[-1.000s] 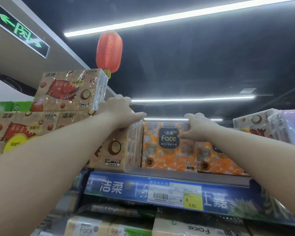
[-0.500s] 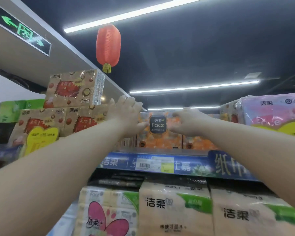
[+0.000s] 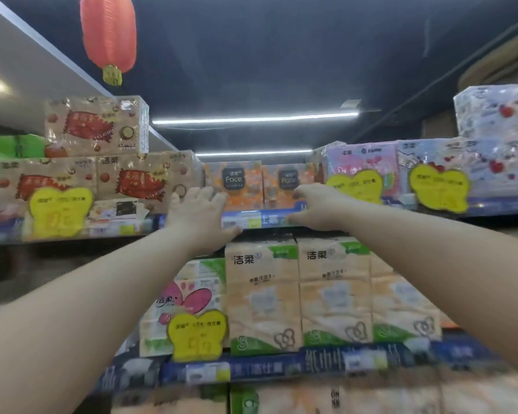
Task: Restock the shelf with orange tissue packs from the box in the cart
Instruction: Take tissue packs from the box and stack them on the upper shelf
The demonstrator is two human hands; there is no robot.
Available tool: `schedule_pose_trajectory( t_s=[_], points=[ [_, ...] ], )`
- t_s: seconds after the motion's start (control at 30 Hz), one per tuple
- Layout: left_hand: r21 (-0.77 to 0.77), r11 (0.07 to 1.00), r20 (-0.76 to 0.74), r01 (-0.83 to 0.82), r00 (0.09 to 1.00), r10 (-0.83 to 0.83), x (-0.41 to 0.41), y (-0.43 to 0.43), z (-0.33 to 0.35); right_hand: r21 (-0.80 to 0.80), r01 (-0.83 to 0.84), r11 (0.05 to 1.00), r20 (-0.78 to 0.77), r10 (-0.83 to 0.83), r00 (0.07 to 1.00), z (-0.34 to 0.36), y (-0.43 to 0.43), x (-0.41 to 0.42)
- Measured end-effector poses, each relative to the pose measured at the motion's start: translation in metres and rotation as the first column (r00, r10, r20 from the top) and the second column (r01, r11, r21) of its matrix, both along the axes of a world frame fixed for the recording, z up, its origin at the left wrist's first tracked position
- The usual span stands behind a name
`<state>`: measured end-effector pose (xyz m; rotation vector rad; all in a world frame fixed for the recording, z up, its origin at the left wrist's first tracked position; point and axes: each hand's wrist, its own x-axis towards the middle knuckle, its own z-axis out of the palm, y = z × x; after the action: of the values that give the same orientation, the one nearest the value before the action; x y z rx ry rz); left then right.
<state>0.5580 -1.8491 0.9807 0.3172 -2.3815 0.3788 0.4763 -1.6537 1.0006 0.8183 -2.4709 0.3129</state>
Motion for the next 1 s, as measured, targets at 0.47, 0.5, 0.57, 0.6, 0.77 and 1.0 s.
schedule_pose_trajectory(
  t_s=[0.47,0.5,0.57,0.6,0.77,1.0],
  points=[
    [0.203,0.950,0.232,0.237,0.931,-0.282,0.048,0.117,-0.116,0.103,0.273,0.957,0.287,-0.291,0.913,-0.112,0.145,0.111],
    [0.219,0.941,0.260,0.259,0.914,-0.312,0.047,0.135,-0.126,0.112,0.294,0.949,0.317,-0.315,0.895,-0.121,0.165,0.118],
    [0.252,0.914,0.292,0.316,0.876,-0.384,0.045,0.174,-0.146,0.134,0.341,0.930,0.359,-0.367,0.858,-0.139,0.208,0.133],
    [0.258,0.903,0.302,0.344,0.859,-0.414,0.045,0.197,-0.155,0.151,0.370,0.917,0.366,-0.400,0.840,-0.146,0.230,0.140],
    [0.260,0.841,0.374,0.474,0.754,-0.540,0.052,0.342,-0.192,0.217,0.499,0.839,0.410,-0.542,0.733,-0.183,0.359,0.169],
    [0.345,0.757,0.482,0.554,0.588,-0.650,0.080,0.554,-0.257,0.352,0.549,0.758,0.466,-0.650,0.600,-0.236,0.553,0.229]
  ],
)
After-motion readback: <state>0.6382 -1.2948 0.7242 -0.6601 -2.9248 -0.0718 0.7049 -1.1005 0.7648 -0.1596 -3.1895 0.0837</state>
